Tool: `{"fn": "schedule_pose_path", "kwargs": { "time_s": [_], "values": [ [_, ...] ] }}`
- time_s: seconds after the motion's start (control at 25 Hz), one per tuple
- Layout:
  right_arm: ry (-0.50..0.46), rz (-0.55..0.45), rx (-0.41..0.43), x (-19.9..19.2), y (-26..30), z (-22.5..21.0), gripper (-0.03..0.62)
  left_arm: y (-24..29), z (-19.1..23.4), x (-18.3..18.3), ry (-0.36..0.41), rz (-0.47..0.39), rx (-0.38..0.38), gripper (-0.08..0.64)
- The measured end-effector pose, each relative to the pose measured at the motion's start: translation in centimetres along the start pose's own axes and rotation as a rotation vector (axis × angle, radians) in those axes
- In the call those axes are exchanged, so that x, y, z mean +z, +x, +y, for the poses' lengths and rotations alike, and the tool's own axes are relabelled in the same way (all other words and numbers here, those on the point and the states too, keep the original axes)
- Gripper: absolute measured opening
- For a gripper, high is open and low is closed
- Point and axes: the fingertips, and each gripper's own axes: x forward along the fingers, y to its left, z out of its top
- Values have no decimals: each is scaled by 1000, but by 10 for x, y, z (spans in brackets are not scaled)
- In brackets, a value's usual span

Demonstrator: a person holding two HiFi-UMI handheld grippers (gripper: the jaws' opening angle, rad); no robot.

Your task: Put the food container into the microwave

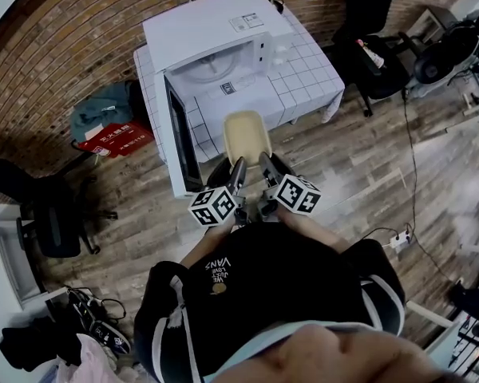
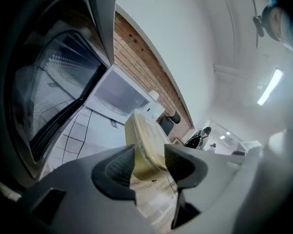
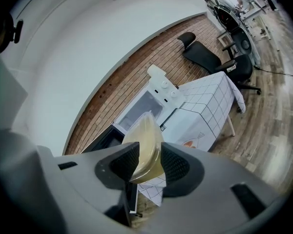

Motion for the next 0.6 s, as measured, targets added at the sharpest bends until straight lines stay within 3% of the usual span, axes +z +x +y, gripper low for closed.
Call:
{"fn": "schedule_pose_path", "kwargs": {
  "time_s": [0.6],
  "values": [
    [-23, 90, 72, 61, 44, -32, 120, 69, -14, 13, -21, -69, 92, 196]
  ]
}}
